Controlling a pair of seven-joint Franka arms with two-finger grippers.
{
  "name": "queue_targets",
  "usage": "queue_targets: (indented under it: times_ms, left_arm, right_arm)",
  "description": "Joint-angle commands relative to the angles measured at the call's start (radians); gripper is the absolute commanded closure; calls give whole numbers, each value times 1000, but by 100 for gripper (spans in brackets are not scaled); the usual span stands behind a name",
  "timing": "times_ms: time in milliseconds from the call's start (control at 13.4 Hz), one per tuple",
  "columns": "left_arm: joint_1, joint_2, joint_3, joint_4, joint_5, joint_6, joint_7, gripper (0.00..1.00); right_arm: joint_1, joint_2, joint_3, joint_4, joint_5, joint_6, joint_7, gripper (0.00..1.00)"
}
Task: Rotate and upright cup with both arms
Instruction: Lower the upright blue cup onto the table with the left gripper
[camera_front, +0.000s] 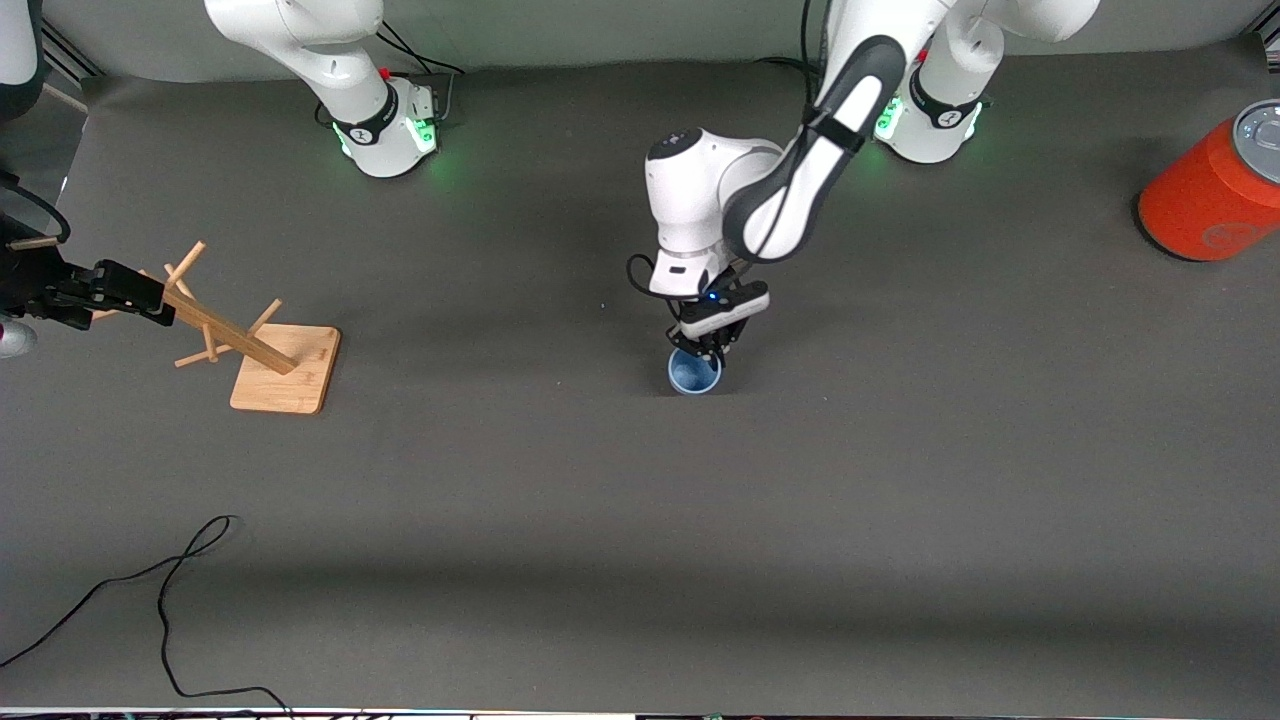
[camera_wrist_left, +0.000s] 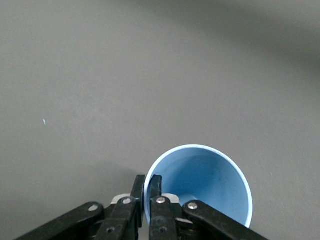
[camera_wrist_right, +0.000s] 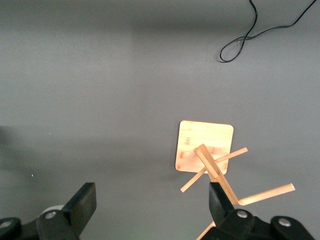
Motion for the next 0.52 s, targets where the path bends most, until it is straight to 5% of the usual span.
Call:
queue_targets:
  times_ms: [0,75,224,448]
  left_arm:
    - [-46,29,13,12,87,-59,-92,100]
    - [-52,33,13,12,101,-66,-96,100]
    - [-55,35,13,15,104,-70,-103,0]
    - [-42,20,10,39,89,-89,-88,0]
  right_arm:
    - [0,-4,0,4,-9,-5,-24,0]
    - [0,-2,0,4,-9,-4,-24,0]
    - [0,-2,0,4,-9,-4,-24,0]
    - [0,-2,0,4,-8,-1,-24,0]
